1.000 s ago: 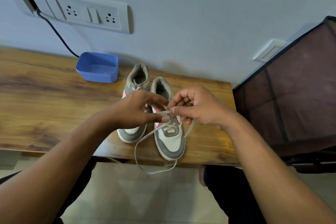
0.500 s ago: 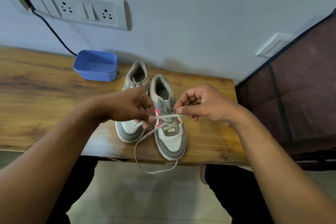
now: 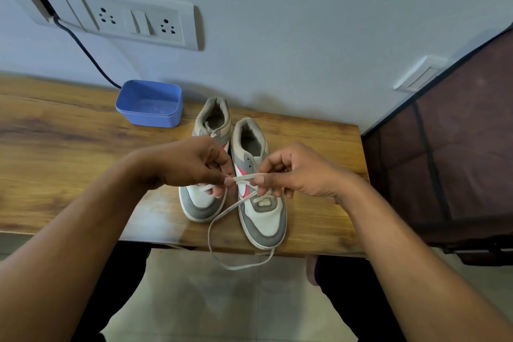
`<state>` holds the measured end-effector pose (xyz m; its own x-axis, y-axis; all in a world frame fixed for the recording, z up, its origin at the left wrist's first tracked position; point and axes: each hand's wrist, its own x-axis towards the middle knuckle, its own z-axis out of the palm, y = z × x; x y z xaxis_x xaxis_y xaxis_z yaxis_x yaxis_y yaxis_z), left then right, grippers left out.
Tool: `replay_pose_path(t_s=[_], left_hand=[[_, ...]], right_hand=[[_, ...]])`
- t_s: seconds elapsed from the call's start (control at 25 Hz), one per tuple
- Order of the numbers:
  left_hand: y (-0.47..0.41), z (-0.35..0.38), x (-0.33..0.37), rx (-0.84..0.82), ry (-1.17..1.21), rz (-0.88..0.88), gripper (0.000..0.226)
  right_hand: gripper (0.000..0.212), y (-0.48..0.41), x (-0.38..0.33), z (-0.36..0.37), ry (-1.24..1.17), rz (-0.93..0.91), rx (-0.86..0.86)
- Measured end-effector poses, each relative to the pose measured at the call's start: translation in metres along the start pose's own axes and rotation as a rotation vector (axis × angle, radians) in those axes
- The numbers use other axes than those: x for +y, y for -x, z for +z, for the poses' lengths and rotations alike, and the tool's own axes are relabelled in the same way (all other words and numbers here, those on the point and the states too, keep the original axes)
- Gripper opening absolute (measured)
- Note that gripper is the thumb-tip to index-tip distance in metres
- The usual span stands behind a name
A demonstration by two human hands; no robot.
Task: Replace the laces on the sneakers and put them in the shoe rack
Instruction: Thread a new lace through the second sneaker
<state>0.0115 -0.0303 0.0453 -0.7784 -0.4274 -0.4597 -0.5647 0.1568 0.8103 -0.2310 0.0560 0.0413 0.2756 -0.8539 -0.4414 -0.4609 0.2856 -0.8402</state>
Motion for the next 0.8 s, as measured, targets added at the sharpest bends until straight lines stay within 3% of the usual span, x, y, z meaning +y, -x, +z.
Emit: replay_pose_path(t_s=[0.2, 0.32, 0.52, 0.68, 0.8], left_hand=[[0.006, -0.009, -0.007, -0.053, -0.103, -0.087, 0.008], [0.001, 0.001, 0.0, -0.098, 0.082, -0.063, 0.016], [-0.006, 0.005, 0.0, 0.005, 0.175, -0.009, 0.013], [-0.008, 0.012, 0.004, -0.014, 0.31, -0.044, 0.025], [-0.016, 0.019, 0.009, 0.143, 0.369, -0.03, 0.022]], right_hand=[[0.014, 0.004, 0.007, -0.013, -0.099, 0.016, 0.095], [0.014, -0.003, 0.001, 0.002, -0.128, -0.02, 0.059], [0.015, -0.005, 0.005, -0.001, -0.168, -0.043, 0.148], [0.017, -0.008, 0.006, 0.007, -0.141, -0.092, 0.2], [0.018, -0.01, 0.006, 0.007, -0.133, -0.108, 0.22]])
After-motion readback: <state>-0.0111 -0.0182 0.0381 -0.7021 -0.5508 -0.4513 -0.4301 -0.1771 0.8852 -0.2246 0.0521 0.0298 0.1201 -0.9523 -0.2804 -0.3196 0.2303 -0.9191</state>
